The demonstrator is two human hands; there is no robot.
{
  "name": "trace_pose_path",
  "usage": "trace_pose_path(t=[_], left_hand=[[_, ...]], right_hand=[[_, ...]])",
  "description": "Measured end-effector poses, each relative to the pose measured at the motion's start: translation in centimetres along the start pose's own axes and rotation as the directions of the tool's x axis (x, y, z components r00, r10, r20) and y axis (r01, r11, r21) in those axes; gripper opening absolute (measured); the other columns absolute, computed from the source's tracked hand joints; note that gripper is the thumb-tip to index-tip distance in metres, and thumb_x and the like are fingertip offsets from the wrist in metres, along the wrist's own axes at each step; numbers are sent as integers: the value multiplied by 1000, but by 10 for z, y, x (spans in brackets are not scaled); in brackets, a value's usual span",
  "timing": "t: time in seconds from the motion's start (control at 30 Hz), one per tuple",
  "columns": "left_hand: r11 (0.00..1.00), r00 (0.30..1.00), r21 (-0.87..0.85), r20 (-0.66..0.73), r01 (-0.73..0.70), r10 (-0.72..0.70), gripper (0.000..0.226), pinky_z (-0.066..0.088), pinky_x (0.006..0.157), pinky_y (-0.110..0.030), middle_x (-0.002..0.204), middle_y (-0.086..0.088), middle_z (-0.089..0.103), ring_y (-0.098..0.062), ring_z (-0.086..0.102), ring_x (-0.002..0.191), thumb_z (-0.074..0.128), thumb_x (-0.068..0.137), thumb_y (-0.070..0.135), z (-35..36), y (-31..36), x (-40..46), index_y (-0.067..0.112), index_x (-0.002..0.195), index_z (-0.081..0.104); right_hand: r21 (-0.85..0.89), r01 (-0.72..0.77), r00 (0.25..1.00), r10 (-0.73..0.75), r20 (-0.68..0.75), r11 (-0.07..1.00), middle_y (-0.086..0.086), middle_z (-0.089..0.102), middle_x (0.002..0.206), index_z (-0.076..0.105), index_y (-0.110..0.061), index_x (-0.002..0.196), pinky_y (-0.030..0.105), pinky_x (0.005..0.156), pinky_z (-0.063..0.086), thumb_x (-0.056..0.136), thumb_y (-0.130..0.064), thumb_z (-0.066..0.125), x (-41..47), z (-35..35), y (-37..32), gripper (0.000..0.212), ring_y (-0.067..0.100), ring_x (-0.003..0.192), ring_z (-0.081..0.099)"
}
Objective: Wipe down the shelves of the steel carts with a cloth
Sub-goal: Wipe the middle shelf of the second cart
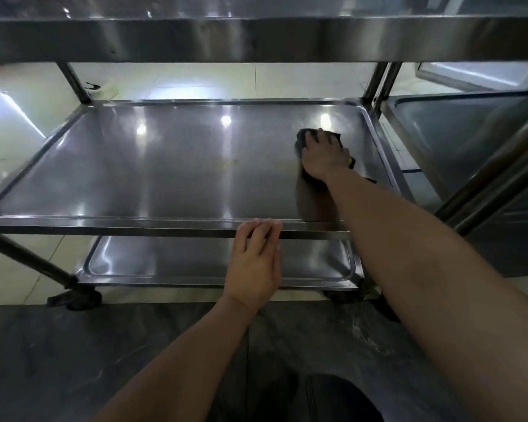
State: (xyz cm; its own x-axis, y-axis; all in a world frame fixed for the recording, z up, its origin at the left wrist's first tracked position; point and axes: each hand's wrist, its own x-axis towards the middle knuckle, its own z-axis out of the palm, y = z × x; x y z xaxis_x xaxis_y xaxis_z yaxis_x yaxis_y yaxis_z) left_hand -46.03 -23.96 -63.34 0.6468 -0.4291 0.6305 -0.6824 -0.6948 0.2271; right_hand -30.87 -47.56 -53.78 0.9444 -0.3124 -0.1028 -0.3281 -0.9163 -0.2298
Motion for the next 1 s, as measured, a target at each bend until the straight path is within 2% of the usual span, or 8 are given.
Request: trace_pose_path(t=[0.13, 0.33, 0.43, 0.53, 0.63, 0.7, 0.83, 1.0], left_hand=[[1000, 998, 6, 66, -2, 2, 45, 39, 115, -45, 141, -13, 55, -36, 43, 131, 50, 103, 19, -7, -1, 0, 2, 144, 54], [995, 975, 103, 219, 3, -26, 50, 38, 113, -40, 144, -3, 50, -27, 40, 134, 37, 105, 35, -25, -1, 6, 15, 149, 50], [994, 964, 104, 260, 29, -55, 49, 36, 110, -38, 134, 1, 56, -23, 44, 126, 32, 105, 39, -38, 5, 16, 18, 141, 57], [993, 948, 37, 293, 115, -121, 51, 41, 105, -41, 122, 1, 61, -23, 51, 116, 26, 105, 39, -49, 8, 21, 18, 130, 65], [998, 939, -5, 339, 59, -53, 59, 43, 105, -45, 125, -3, 62, -27, 49, 120, 23, 99, 39, -66, 0, 20, 13, 133, 65], [999, 945, -18, 327, 29, -22, 57, 40, 110, -45, 133, -4, 59, -27, 45, 127, 27, 99, 37, -79, -11, 6, 12, 138, 60], [992, 946, 3, 301, 127, -122, 54, 34, 118, -49, 145, -9, 45, -29, 32, 139, 30, 103, 37, -91, -46, -26, 10, 144, 52], [995, 964, -37, 252, 94, -82, 50, 34, 118, -53, 135, -12, 55, -30, 46, 130, 37, 100, 31, -88, -56, -23, 5, 137, 60]], right_hand=[[14, 28, 999, -28, 41, 1000, -4, 1, 169, 11, -30, 160, 55, 119, 14, 106, -39, 20, -18, -1, -3, 56, 29, 154, 4], [-3, 77, 997, -77, 18, 997, 1, 7, 168, 14, -27, 160, 54, 119, 19, 106, -42, 18, -97, 18, 0, 56, 33, 152, 11], [-29, 81, 996, -80, 44, 996, 3, 9, 168, 17, -24, 159, 54, 119, 21, 101, -56, 1, -127, 26, 4, 68, 36, 152, 13], [-88, 37, 999, -36, 16, 995, 3, 11, 167, 18, -26, 158, 53, 116, 22, 107, -41, 20, -156, 26, -1, 54, 32, 151, 16], [-99, -21, 1000, 21, -5, 995, 1, 8, 168, 16, -27, 159, 50, 118, 20, 107, -39, 23, -175, 25, -10, 54, 31, 152, 13], [-88, -51, 999, 50, -9, 995, 0, 7, 168, 15, -28, 159, 52, 118, 19, 107, -39, 23, -178, 26, -20, 54, 31, 152, 11], [-89, -56, 998, 57, 13, 994, -2, 3, 168, 13, -29, 159, 52, 117, 19, 107, -40, 22, -180, 29, -47, 54, 29, 153, 9], [-120, -48, 996, 57, 76, 992, -1, 1, 168, 10, -26, 160, 47, 119, 17, 108, -36, 23, -180, 22, -58, 55, 30, 153, 7]])
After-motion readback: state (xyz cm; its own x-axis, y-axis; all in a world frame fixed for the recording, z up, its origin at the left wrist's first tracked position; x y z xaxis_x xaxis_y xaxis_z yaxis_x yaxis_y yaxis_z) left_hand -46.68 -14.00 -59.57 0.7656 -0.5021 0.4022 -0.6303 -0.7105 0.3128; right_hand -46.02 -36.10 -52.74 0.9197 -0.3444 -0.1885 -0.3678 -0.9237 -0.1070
